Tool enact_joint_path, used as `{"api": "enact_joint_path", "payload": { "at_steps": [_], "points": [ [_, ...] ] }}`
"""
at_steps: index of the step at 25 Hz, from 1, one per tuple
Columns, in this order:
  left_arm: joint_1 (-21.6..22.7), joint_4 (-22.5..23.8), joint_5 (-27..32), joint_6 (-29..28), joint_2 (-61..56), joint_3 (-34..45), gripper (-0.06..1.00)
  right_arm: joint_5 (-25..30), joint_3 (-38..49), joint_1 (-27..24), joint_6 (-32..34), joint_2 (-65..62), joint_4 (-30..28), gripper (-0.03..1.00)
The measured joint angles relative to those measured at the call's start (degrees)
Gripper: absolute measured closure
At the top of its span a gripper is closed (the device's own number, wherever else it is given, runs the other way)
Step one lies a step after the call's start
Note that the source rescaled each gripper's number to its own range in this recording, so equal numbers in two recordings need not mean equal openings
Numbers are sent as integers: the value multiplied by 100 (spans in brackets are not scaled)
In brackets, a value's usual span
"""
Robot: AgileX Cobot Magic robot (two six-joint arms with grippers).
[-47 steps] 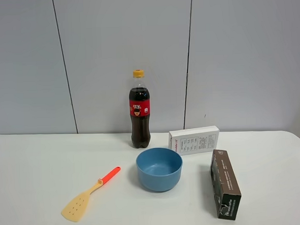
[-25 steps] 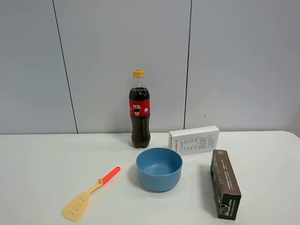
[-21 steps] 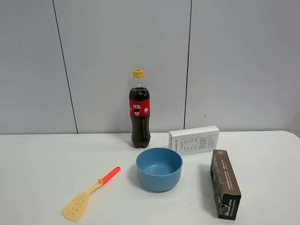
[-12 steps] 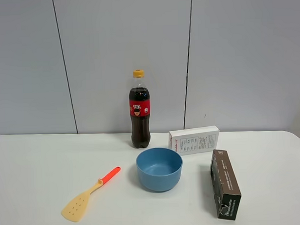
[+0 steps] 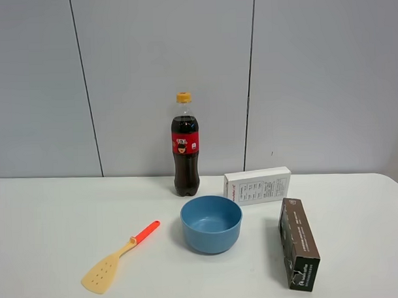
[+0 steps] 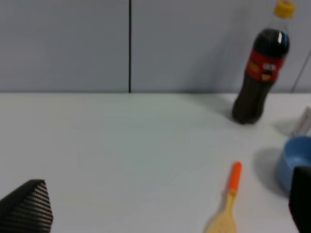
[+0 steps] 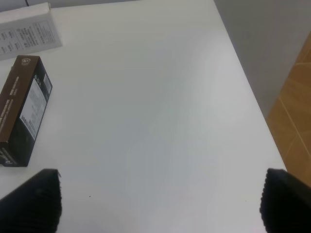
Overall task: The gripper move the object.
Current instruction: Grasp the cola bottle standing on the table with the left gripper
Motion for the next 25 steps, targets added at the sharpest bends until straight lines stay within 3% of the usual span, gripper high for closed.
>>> {"api": "enact_joint_path", "payload": {
  "at_steps": [7,11,20,25],
  "points": [
    [0,0,-2161,64,1432,0,-6,0,0,0,0,0,0,-3],
    [-111,121,-2884,41,2205,0,-6,0,0,0,0,0,0,-3],
    [-1204,189,-4859,-633,3920,0,-6,0,0,0,0,0,0,-3],
    [-1488,189,-5748,-789,4971,0,-6,0,0,0,0,0,0,-3]
  ]
}}
